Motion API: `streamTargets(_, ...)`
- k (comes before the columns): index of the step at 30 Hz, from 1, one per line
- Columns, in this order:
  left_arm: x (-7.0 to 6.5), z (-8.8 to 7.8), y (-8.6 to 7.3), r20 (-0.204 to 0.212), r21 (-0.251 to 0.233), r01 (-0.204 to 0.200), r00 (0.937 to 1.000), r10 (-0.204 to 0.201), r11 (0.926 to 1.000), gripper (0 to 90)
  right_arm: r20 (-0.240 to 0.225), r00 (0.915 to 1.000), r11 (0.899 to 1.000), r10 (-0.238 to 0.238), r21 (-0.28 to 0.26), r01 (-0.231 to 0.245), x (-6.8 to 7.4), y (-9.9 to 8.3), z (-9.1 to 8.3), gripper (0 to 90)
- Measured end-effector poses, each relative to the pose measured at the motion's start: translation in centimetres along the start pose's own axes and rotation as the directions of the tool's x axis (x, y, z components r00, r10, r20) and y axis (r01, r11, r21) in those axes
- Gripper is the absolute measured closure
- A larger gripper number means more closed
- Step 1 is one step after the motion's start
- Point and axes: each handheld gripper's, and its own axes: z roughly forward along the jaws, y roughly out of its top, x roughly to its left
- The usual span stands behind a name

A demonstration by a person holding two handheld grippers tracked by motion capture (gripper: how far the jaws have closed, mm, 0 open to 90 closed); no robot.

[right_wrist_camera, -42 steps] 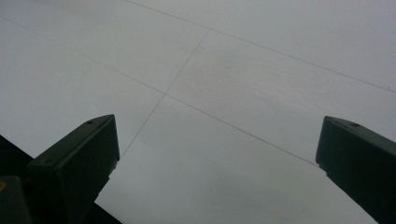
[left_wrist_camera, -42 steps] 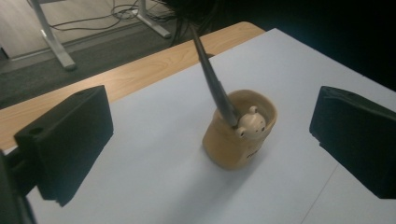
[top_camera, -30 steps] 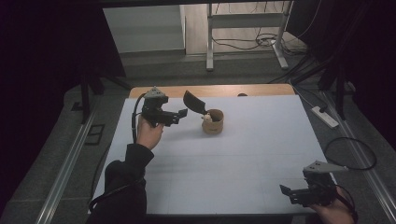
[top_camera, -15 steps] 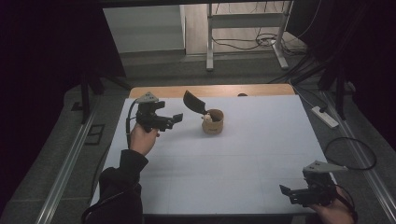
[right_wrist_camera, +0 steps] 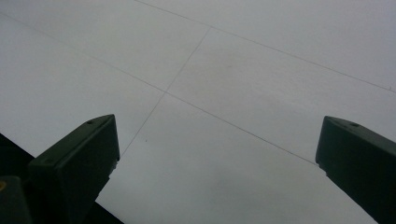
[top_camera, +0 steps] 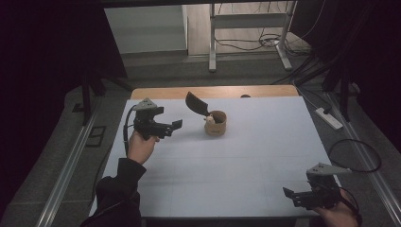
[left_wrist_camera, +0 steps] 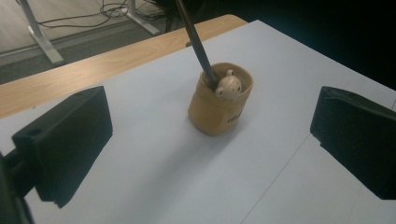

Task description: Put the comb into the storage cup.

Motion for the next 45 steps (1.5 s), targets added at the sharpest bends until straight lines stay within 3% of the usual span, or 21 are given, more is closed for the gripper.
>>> streamTargets(8, -0.2, -0.2, -1.3, 0.012, 0.015, 0.027, 0.9996, -0.027, 0.9995, 0.0, 0.002, 1.0, 1.0, -0.001, -0.002, 0.001, 0.0, 0.0, 0.0, 0.0)
streamTargets(16, -0.7, -0.3, -2.3, 0.019, 0.037, 0.023, 0.9995, -0.024, 0.999, 0.0, -0.001, 1.0, 1.0, -0.002, -0.003, 0.002, 0.0, 0.0, 0.0, 0.0)
streamTargets(31, -1.7, -1.8, -3.8, -0.024, 0.026, 0.001, 0.9997, 0.0, 0.9997, 0.0, -0.006, 0.9999, 1.0, -0.01, 0.0, 0.01, 0.1, 0.1, 0.1, 0.0)
streamTargets(45, -2.9, -3.3, -4.9, -0.024, 0.023, 0.005, 0.9997, -0.004, 0.9997, 0.0, -0.01, 0.9999, 1.0, -0.013, -0.003, 0.013, 0.1, 0.1, 0.1, 0.0)
